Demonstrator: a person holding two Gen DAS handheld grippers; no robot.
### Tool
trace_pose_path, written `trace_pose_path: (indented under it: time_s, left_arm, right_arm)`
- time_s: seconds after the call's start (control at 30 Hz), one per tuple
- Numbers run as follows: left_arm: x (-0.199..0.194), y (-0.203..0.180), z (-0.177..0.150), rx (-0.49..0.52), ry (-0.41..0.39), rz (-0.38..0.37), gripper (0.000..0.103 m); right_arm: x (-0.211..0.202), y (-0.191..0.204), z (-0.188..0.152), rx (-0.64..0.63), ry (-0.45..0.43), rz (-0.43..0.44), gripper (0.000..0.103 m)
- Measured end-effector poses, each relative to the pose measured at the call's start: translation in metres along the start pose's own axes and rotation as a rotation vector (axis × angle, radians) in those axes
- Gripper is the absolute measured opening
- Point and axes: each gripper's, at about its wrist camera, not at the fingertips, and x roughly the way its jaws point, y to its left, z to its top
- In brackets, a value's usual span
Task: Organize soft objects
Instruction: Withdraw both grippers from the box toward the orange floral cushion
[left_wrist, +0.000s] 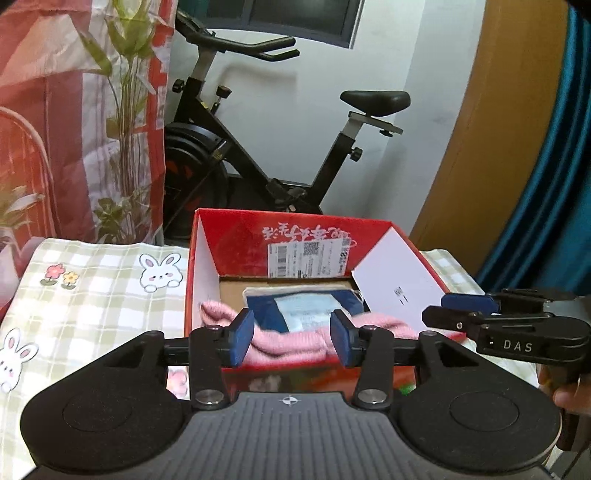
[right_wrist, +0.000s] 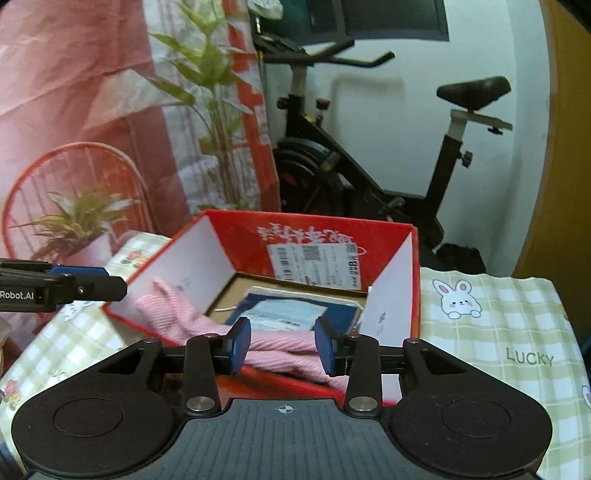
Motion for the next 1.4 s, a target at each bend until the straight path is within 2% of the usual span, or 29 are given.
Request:
trace_pose_path:
  time_s: [0.2,0.4,0.6,0.8,1.0,1.27,1.4]
  left_arm:
    - [-0.038,-0.008,-0.031,-0.023,0.004,-0.02,0.048]
    - [-0.056,-0.014,-0.076,-0.055,0.058,-0.047,0.048]
    - [-0.055,-0.021,-0.116,-0.124,0.11,-0.078,0.048]
    - [-0.041,-0.021,-0.142,-0.151,0.163,-0.074,0.047]
    - [-0.031,-0.014,-0.155,-0.159,0.162,-0.053,0.047]
    - [-0.015,-0.014,-0.168,-0.136,0.184,-0.042,0.047]
    - [-0.011,-0.017,-0.171,-0.113,0.187,-0.032,0.047]
  right_arm:
    - [-0.041,0.015,-0.029,-0.005,-0.033,0.053,0.036]
    - [-0.068,0.034,-0.08,-0.076,0.011,0.059,0.036]
    - [-0.074,0.054,-0.128,-0.08,0.087,0.061,0.036]
    - [-0.068,0.071,-0.165,-0.13,0.141,0.018,0.036]
    - [-0.059,0.063,-0.183,-0.088,0.162,0.024,0.037]
    - [-0.056,0.055,-0.193,-0.075,0.129,0.054,0.041]
    - [-0.055,0.057,-0.196,-0.094,0.118,0.072,0.052]
